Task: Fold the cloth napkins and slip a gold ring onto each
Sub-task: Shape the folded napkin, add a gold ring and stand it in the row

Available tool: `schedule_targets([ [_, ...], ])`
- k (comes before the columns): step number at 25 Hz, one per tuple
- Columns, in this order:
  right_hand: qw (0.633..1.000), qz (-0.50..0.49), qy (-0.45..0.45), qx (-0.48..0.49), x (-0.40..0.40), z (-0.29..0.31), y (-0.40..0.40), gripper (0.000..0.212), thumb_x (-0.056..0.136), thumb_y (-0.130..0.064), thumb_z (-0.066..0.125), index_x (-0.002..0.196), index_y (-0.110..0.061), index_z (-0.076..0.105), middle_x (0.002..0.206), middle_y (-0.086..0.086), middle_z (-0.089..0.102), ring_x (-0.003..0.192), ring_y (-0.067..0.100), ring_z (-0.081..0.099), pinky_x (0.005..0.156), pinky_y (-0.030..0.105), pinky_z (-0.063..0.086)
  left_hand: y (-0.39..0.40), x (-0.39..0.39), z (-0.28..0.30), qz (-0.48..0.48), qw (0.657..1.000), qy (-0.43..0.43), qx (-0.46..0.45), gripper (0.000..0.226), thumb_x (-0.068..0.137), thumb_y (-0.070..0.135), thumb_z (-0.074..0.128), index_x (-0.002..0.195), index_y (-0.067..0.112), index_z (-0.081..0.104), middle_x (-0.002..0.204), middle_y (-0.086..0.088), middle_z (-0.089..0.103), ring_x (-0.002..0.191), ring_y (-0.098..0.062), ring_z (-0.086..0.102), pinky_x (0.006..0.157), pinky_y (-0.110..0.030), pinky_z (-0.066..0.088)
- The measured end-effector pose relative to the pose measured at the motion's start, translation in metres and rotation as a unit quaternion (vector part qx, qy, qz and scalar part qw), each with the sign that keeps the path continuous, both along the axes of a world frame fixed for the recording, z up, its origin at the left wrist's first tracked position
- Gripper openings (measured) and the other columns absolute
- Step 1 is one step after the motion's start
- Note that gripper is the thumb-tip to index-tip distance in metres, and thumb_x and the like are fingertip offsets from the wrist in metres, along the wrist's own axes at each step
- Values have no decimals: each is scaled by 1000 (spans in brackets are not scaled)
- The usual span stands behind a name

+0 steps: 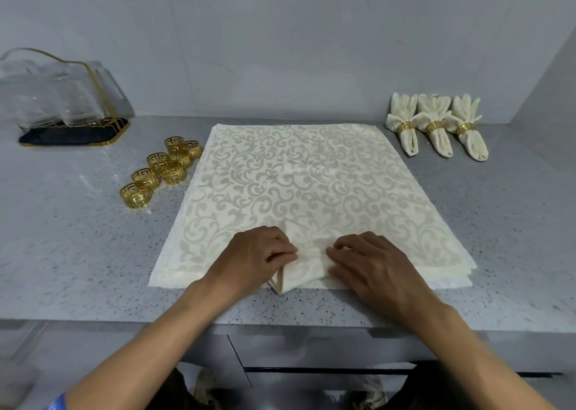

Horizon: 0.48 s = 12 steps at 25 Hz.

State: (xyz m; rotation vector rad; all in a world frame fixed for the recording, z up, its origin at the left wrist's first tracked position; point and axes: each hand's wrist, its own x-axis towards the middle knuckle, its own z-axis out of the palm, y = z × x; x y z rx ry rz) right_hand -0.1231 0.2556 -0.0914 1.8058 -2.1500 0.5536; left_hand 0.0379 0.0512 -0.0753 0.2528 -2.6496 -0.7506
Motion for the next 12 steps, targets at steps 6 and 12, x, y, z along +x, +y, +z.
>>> schedule_targets([
  [6, 1000, 4, 2, -13, -4, -3, -1, 31, 99, -38, 52, 115, -20, 71, 112, -6, 64, 84, 16, 57, 72, 31, 48, -1, 8, -6, -27, 989, -10, -143, 34, 97, 37, 44, 113, 28, 72, 109, 18, 59, 102, -4, 49, 103, -30, 26],
  [12, 998, -13, -34, -54, -2, -5, -8, 30, 99, -36, 49, 107, -22, 75, 101, -11, 65, 77, 12, 52, 70, 30, 42, -3, 27, 9, -87, 978, -131, -137, 70, 93, 70, 26, 148, 30, 41, 138, 18, 36, 130, -2, 30, 120, -39, -4],
])
